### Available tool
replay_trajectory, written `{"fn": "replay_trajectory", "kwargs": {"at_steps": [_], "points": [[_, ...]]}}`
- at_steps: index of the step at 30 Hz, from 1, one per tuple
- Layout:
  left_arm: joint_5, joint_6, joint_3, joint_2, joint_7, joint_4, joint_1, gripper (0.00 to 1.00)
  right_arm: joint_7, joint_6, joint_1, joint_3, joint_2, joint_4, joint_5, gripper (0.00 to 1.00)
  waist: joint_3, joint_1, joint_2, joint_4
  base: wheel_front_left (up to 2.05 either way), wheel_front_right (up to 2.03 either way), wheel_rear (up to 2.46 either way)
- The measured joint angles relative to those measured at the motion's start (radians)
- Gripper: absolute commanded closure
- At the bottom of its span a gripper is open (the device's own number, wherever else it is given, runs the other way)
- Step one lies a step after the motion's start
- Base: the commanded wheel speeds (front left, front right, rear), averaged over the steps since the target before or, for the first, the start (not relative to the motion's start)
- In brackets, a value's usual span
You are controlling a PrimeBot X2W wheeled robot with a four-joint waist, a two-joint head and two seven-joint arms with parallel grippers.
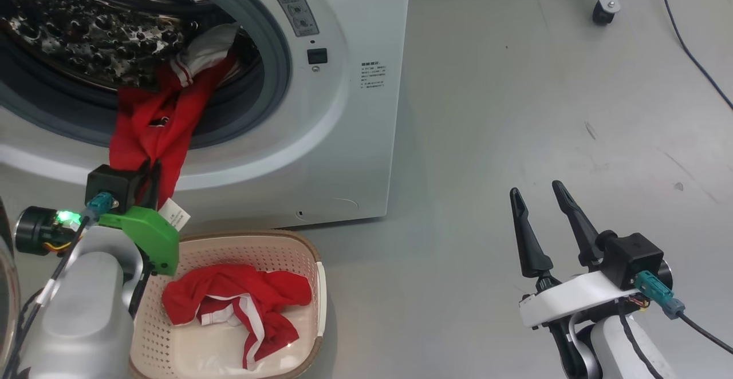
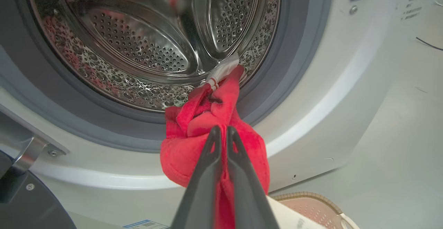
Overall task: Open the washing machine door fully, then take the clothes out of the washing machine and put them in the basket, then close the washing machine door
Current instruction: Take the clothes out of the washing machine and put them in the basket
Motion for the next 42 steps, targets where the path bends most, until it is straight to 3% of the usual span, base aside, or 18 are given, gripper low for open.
{"fn": "replay_trajectory", "kwargs": {"at_steps": [11,23,42], "points": [[-0.001,0.0,0.001,-0.023,-0.01,-0.186,0.045,1.0,0.0,0.0,0.033,-0.026,0.001,-0.007,-0.006,0.0,-0.046,-0.0001,0.0,0.038,0.0,0.0,0.0],[-0.001,0.012,0.059,-0.024,-0.012,-0.534,0.087,1.0,0.0,0.009,0.038,-0.035,0.001,-0.019,-0.015,0.0,-0.057,-0.0001,0.0,0.057,0.0,0.0,0.0],[0.007,0.04,0.122,-0.025,-0.012,-0.819,0.191,1.0,0.0,0.018,0.05,-0.041,0.005,-0.022,-0.018,0.0,-0.063,0.0,0.0,0.059,0.0,0.0,0.0]]}}
